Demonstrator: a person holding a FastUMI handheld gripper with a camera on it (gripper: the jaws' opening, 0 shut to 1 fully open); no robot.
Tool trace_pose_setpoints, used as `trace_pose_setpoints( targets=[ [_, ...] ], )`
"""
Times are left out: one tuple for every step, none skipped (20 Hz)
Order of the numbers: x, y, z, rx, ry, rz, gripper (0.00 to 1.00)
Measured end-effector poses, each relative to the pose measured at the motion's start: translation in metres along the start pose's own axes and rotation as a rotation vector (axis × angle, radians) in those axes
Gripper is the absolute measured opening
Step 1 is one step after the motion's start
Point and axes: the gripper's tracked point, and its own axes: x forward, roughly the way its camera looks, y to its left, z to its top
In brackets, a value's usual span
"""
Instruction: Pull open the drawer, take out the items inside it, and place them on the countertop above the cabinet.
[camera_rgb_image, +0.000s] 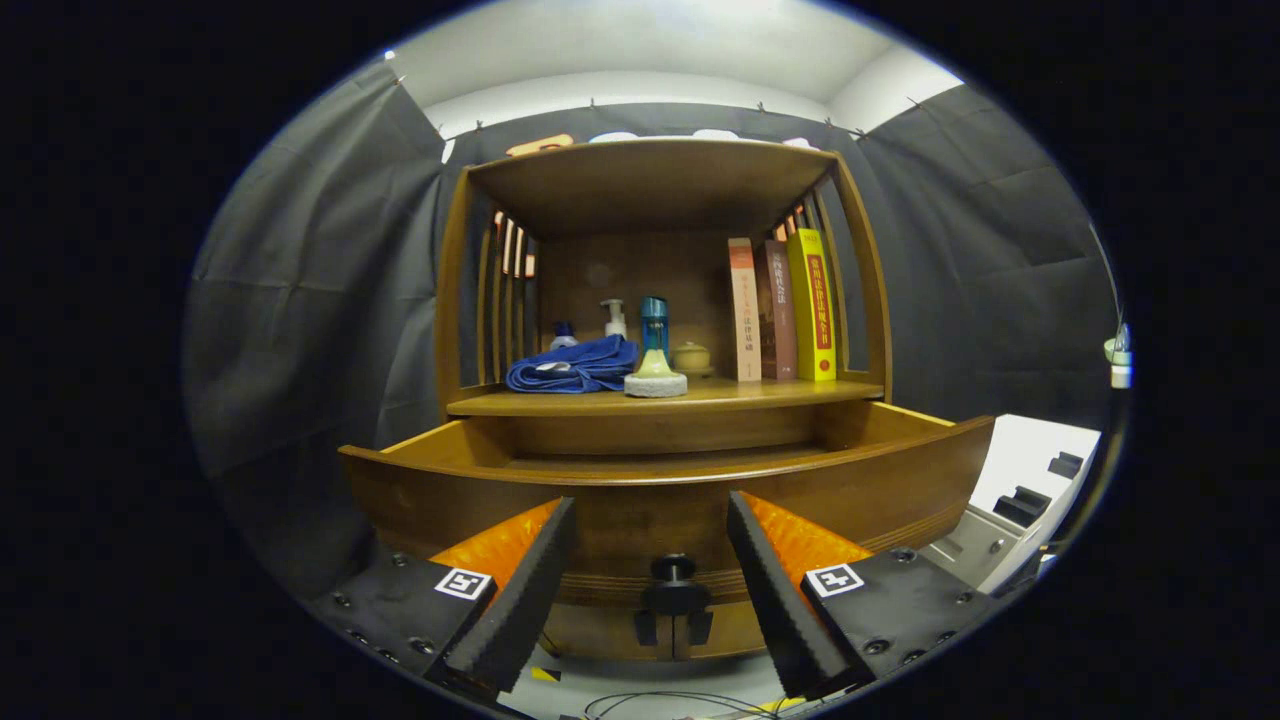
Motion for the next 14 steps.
trace_pose_setpoints(
  targets=[
    [0.004, -0.005, -0.004, 0.009, 0.006, -0.012, 0.98],
    [0.009, -0.010, -0.007, 0.019, 0.015, -0.023, 0.98],
    [0.012, -0.010, -0.012, 0.038, 0.030, -0.015, 0.98],
    [0.010, -0.011, -0.008, 0.053, 0.011, -0.021, 0.98],
    [0.010, -0.010, -0.010, 0.056, 0.014, -0.019, 0.98],
    [0.012, -0.010, -0.010, 0.046, 0.007, -0.018, 0.98],
    [0.012, -0.010, -0.010, 0.044, 0.003, -0.018, 0.98],
    [0.010, -0.011, -0.009, 0.049, 0.008, -0.017, 0.98],
    [0.012, -0.012, -0.010, 0.047, 0.011, -0.017, 0.98],
    [0.016, -0.013, -0.009, 0.045, 0.010, -0.017, 0.98],
    [0.020, -0.014, -0.009, 0.043, 0.016, -0.017, 0.98],
    [0.026, -0.014, -0.008, 0.039, 0.020, -0.019, 0.98],
    [0.032, -0.013, -0.006, 0.036, 0.021, -0.021, 0.98],
    [0.040, -0.013, -0.003, 0.033, 0.020, -0.022, 0.98]
  ],
)
